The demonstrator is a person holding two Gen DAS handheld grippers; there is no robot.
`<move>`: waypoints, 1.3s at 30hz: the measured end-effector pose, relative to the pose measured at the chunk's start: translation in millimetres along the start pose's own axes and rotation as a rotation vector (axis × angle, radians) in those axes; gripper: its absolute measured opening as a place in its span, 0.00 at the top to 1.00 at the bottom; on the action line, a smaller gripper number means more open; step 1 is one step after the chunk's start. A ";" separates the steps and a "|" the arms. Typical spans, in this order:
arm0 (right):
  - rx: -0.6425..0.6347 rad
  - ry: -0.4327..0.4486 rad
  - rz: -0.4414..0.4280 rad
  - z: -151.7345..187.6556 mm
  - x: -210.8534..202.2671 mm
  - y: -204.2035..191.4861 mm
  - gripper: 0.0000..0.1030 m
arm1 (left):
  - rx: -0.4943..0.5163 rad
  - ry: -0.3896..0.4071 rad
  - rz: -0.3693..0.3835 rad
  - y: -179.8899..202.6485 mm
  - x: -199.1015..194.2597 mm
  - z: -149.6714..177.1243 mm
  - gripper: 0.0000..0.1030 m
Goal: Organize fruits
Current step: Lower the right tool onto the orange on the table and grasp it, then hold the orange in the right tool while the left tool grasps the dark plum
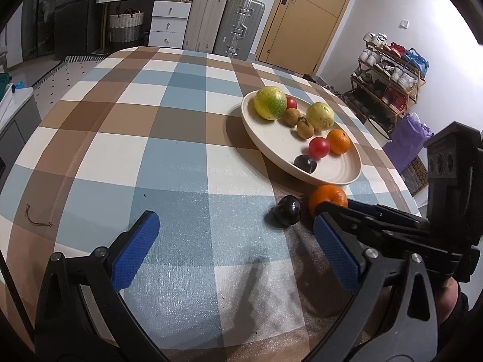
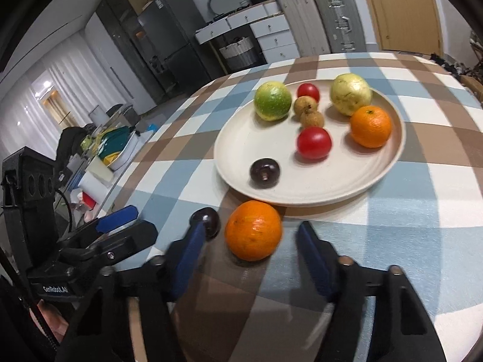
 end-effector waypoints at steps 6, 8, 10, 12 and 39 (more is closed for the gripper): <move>0.010 0.013 -0.021 -0.4 -2.8 2.4 0.64 | 0.001 -0.009 -0.023 -1.5 1.8 -3.2 0.01; 0.013 0.039 -0.039 0.2 -9.9 3.5 0.64 | 0.005 -0.011 -0.029 -1.3 2.1 -4.3 0.01; 0.008 0.064 -0.049 2.0 -18.4 3.8 0.64 | 0.008 -0.018 -0.032 0.0 3.8 -5.2 0.01; 0.008 0.082 -0.061 3.8 -25.3 5.4 0.64 | 0.011 -0.023 -0.032 2.1 6.1 -6.4 0.01; 0.036 0.206 -0.070 8.7 -73.5 39.9 0.64 | 0.119 -0.149 -0.038 37.6 55.7 -4.8 0.17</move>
Point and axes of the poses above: each gripper's, at about its wrist camera, not at the fingertips, and x roughly the way its jaws point, y to its right, z to its underside, the point moved 4 cm from there along x, roughly the way its jaws point, and after that the axes turned 11 degrees about z, right-handed, at the moved point
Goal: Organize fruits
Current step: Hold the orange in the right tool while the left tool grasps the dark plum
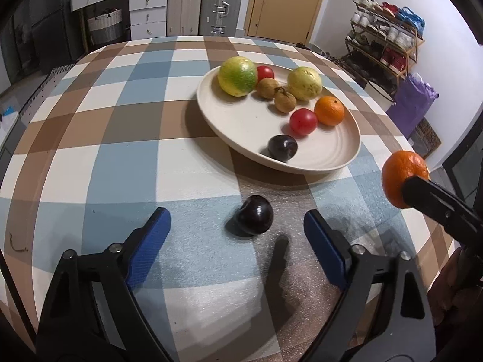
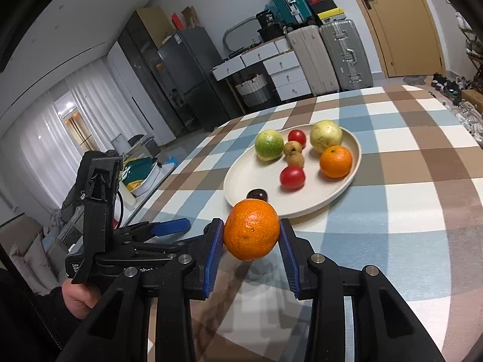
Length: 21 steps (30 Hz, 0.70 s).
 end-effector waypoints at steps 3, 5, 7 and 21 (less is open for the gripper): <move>0.019 -0.003 -0.005 1.1 0.7 5.3 0.64 | 0.011 -0.012 0.004 4.1 3.8 -0.3 0.22; 0.028 -0.003 -0.011 2.4 -0.3 7.6 0.64 | 0.023 -0.018 0.005 7.5 6.0 -1.2 0.25; 0.035 0.000 -0.020 3.1 -2.4 8.7 0.64 | 0.030 -0.020 0.007 10.3 7.5 -1.9 0.30; 0.087 0.010 -0.097 4.4 -8.1 14.6 0.64 | 0.058 -0.067 0.063 35.8 14.2 -1.8 0.80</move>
Point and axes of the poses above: each gripper's, at about its wrist camera, not at the fingertips, and x roughly the way its jaws point, y to its right, z to its underside, the point moved 4 cm from there along x, roughly the way its jaws point, and after that the axes turned 11 degrees about z, right-handed, at the moved point
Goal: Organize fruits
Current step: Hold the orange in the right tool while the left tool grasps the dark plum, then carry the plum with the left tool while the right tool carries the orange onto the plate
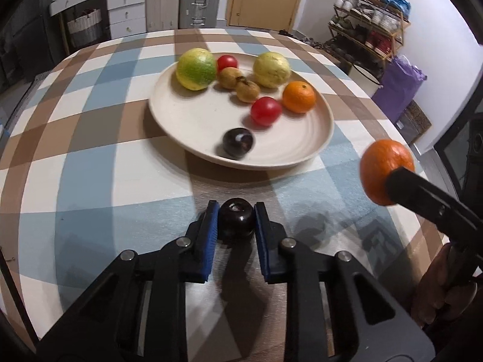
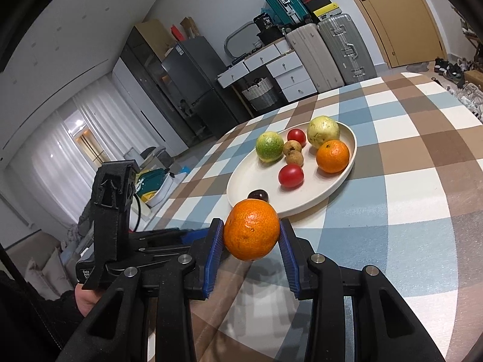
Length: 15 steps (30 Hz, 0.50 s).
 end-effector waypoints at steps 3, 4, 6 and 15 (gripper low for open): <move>0.012 0.007 0.000 -0.1 -2.0 1.5 0.64 | 0.017 0.010 0.007 10.2 -2.0 1.4 0.80; 0.011 0.009 -0.006 -0.2 -2.7 0.9 0.64 | 0.024 0.014 0.005 13.4 -3.2 1.0 0.80; 0.008 0.011 -0.012 -0.3 -3.1 -0.4 0.64 | 0.031 0.020 0.003 18.1 -6.2 0.2 0.80; 0.006 0.025 -0.001 -0.5 -5.7 0.0 0.64 | 0.033 0.058 0.006 23.8 -26.7 -2.3 0.80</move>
Point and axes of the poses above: each gripper's, at about its wrist camera, not at the fingertips, and x roughly the way its jaws point, y to its right, z to its underside, the point moved 4 cm from there along x, roughly the way its jaws point, and after that the axes turned 11 degrees about z, right-handed, at the moved point
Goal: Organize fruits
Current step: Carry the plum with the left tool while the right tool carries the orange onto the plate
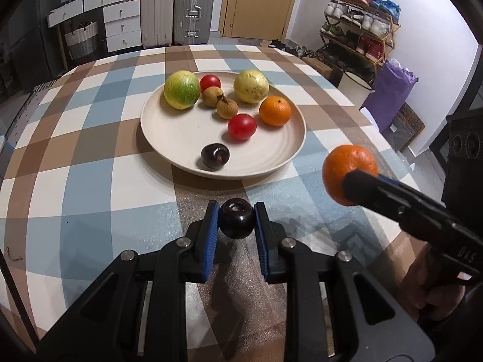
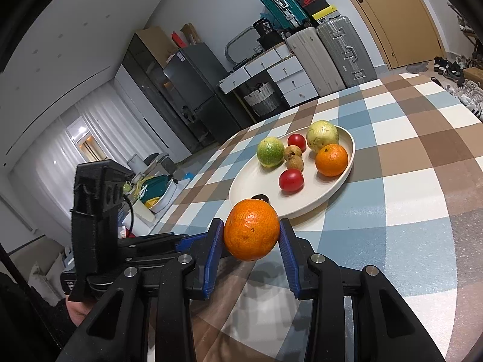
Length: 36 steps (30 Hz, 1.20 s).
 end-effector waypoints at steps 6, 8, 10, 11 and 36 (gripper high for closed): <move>-0.014 0.003 0.021 -1.6 -0.4 -3.1 0.64 | 0.005 0.039 0.007 -2.6 -10.7 -12.2 0.80; -0.016 -0.003 0.028 -4.0 0.1 -4.3 0.64 | -0.001 0.052 0.017 -6.5 -12.3 -19.0 0.80; -0.035 -0.009 0.037 -8.2 1.8 -7.3 0.64 | -0.009 0.065 0.023 -10.5 -13.9 -24.6 0.80; -0.047 -0.014 0.043 -10.5 3.0 -9.4 0.64 | -0.013 0.069 0.025 -13.1 -14.3 -27.5 0.80; -0.136 -0.106 0.048 -76.6 73.9 -38.5 0.64 | -0.084 0.062 0.044 -66.3 3.9 -96.4 0.80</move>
Point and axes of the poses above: each gripper's, at about its wrist camera, not at the fingertips, and x roughly the way its jaws point, y to its right, z to its underside, the point moved 4 cm from there along x, roughly the way its jaws point, and after that the axes turned 11 degrees about z, right-handed, at the moved point
